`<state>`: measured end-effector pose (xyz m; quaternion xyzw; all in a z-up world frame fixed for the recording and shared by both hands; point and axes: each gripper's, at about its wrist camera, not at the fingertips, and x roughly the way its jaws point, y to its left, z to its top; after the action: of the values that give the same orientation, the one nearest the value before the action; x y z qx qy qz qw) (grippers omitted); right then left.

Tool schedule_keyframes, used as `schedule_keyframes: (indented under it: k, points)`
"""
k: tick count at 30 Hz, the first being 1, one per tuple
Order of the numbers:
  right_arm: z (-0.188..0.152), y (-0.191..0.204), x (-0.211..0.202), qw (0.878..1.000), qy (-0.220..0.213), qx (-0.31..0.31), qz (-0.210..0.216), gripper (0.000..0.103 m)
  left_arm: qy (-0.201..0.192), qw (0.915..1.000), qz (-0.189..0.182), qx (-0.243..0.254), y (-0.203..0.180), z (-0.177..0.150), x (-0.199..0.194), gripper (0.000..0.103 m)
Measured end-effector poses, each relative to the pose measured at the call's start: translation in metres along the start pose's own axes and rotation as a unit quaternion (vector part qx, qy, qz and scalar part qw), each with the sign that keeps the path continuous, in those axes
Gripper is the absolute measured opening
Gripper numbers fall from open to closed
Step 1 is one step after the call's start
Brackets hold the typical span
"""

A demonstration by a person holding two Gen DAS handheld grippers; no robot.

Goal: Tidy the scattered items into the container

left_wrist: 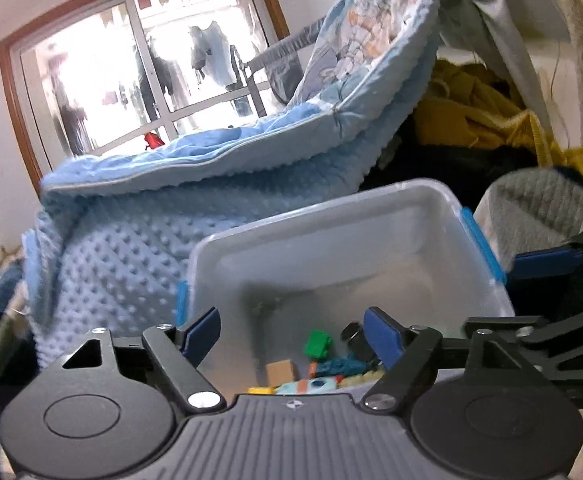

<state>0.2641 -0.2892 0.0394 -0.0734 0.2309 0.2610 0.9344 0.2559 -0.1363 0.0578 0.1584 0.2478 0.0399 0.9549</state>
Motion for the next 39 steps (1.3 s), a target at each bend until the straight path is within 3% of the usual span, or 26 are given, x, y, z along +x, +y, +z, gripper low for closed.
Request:
schedule_keyframes:
  k: [4,9,14,21,23,25,32,39]
  points:
    - [-0.015,0.004,-0.018,1.0,-0.003,-0.003,-0.006,0.072,0.014,0.9997,-0.014,0.012,-0.007,-0.002,-0.007,0.082]
    - [-0.031,0.003,-0.025,1.0,0.013,0.006,-0.001,0.072,0.044,0.9975,-0.045,-0.031,-0.006,-0.002,-0.01,0.082]
    - [-0.043,0.007,-0.03,1.0,0.023,0.007,0.007,0.072,0.044,0.9951,-0.062,-0.064,0.0,-0.003,-0.017,0.082]
    - [-0.048,0.016,-0.036,1.0,0.024,0.002,0.017,0.072,0.015,0.9927,-0.064,-0.101,0.014,0.002,-0.038,0.083]
    - [-0.049,0.02,-0.039,1.0,0.024,-0.002,0.019,0.072,0.015,0.9933,-0.056,-0.1,0.015,0.004,-0.043,0.095]
    - [-0.05,0.022,-0.04,0.999,0.024,-0.002,0.022,0.072,0.016,0.9947,-0.045,-0.091,0.013,0.004,-0.045,0.098]
    - [-0.053,0.03,-0.043,0.999,0.028,-0.003,0.028,0.072,0.02,0.9975,-0.028,-0.062,0.011,0.002,-0.05,0.098]
    - [-0.054,0.036,-0.045,0.999,0.03,-0.005,0.031,0.072,0.043,0.9962,-0.02,-0.074,0.017,-0.006,-0.05,0.098]
